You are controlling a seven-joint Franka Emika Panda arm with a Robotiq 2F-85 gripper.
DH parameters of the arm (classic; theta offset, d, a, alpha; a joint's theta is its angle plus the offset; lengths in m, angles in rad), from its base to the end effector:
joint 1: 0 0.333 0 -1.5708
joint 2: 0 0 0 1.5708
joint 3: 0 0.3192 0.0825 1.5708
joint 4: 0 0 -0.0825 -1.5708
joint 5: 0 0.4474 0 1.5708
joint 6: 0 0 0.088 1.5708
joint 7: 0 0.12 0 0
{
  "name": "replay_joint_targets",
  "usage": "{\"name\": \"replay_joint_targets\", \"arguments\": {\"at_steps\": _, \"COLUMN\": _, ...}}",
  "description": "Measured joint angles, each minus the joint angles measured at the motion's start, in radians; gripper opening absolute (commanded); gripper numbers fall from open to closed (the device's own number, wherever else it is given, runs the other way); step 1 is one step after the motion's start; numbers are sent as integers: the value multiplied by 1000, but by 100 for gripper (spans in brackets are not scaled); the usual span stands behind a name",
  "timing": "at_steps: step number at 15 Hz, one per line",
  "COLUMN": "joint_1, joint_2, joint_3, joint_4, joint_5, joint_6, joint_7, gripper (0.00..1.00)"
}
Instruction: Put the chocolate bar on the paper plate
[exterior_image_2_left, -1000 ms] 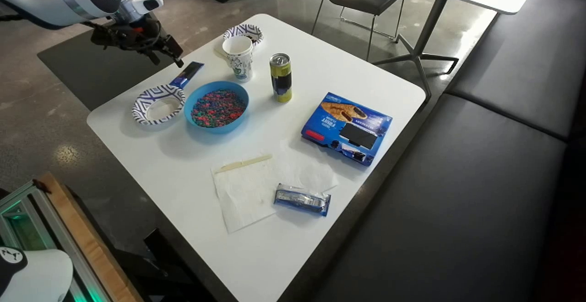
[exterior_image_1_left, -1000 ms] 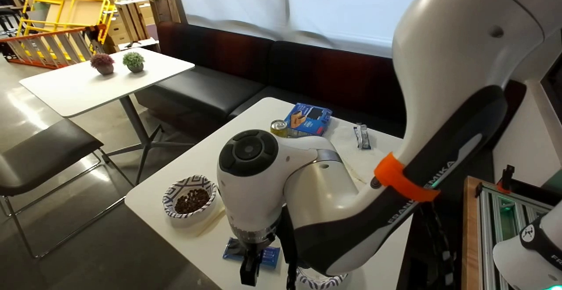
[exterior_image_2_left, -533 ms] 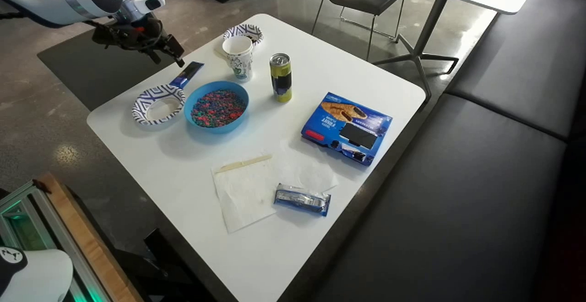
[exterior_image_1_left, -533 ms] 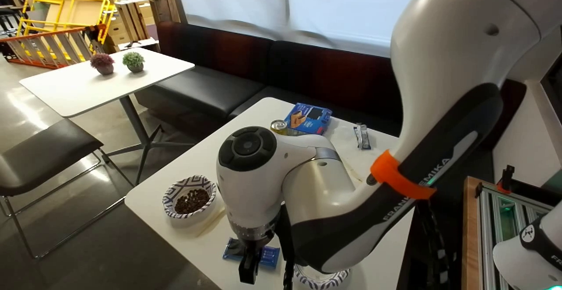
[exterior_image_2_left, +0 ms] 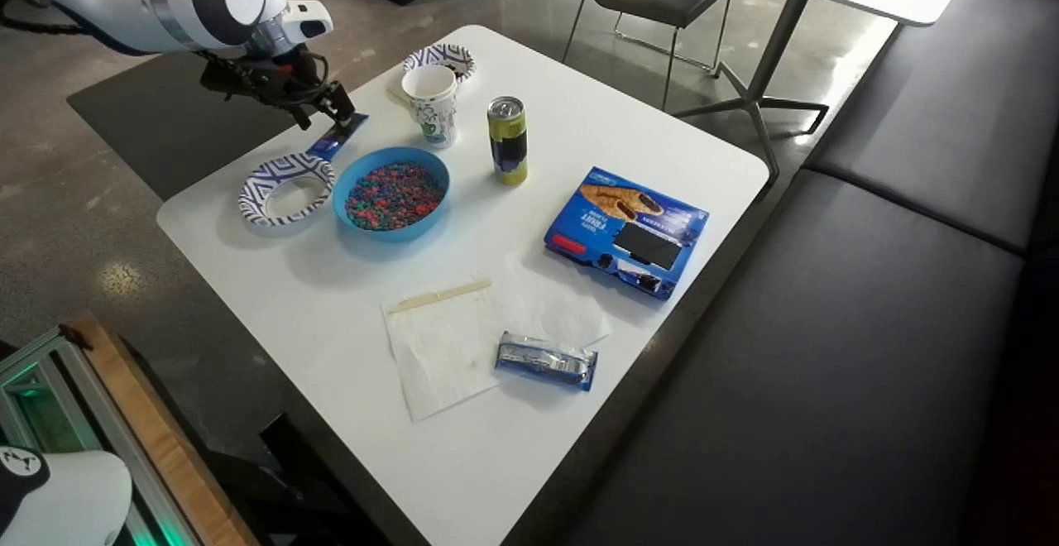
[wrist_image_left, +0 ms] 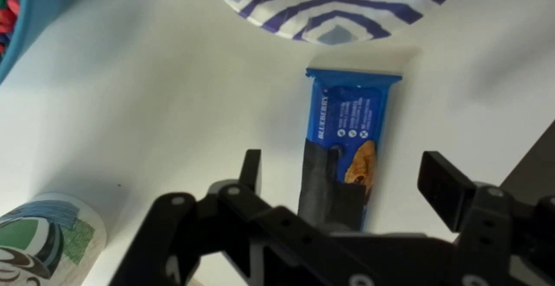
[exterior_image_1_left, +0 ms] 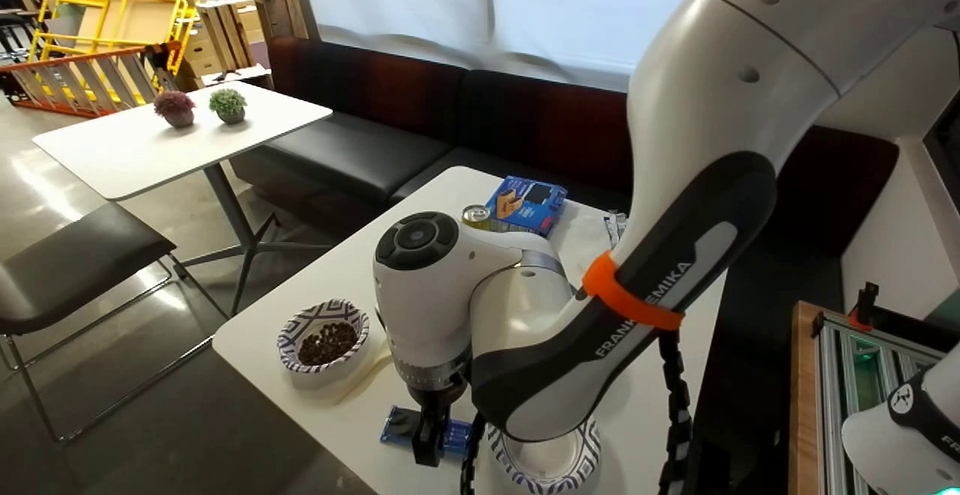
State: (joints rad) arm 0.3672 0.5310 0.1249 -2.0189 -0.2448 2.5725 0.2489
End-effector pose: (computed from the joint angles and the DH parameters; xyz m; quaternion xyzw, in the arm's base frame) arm 0.5638 0.3073 0.1258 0.9763 0.2130 0.0277 0.0277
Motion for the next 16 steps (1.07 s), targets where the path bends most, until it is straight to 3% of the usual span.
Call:
{"name": "replay_joint_targets", "arguments": {"at_steps": 4, "joint_1": 4, "joint_2": 48, "joint_3": 6, "joint_4": 35, "joint_5": 6, "joint_6": 0, "joint_7": -28, "gripper": 77}}
{"name": "replay_joint_targets", "arguments": {"at_steps": 5, "joint_1": 8, "joint_2": 56, "joint_3": 7, "joint_4": 43, "joint_5": 6, "joint_6": 0, "joint_7": -30, "gripper": 78}}
{"name": "replay_joint_targets", "arguments": {"at_steps": 6, "joint_1": 10, "joint_2": 64, "joint_3": 7, "joint_4": 50, "joint_5": 6, "joint_6": 0, "joint_7": -33, "gripper": 71}}
{"name": "replay_joint_targets", "arguments": {"at_steps": 10, "joint_1": 16, "joint_2": 78, "joint_3": 7, "joint_4": 65, "joint_5": 6, "joint_6": 0, "joint_7": -36, "gripper": 71}}
{"name": "replay_joint_targets", "arguments": {"at_steps": 14, "joint_1": 12, "joint_2": 82, "joint_3": 6, "joint_4": 71, "joint_5": 6, "joint_6": 0, "joint_7": -51, "gripper": 60}}
{"name": "replay_joint_targets", "arguments": {"at_steps": 15, "joint_1": 11, "joint_2": 82, "joint_3": 5, "joint_4": 71, "joint_5": 6, "joint_6": 0, "joint_7": -54, "gripper": 53}}
{"name": "replay_joint_targets", "arguments": {"at_steps": 16, "joint_1": 10, "joint_2": 82, "joint_3": 5, "joint_4": 72, "joint_5": 6, "joint_6": 0, "joint_7": -55, "gripper": 55}}
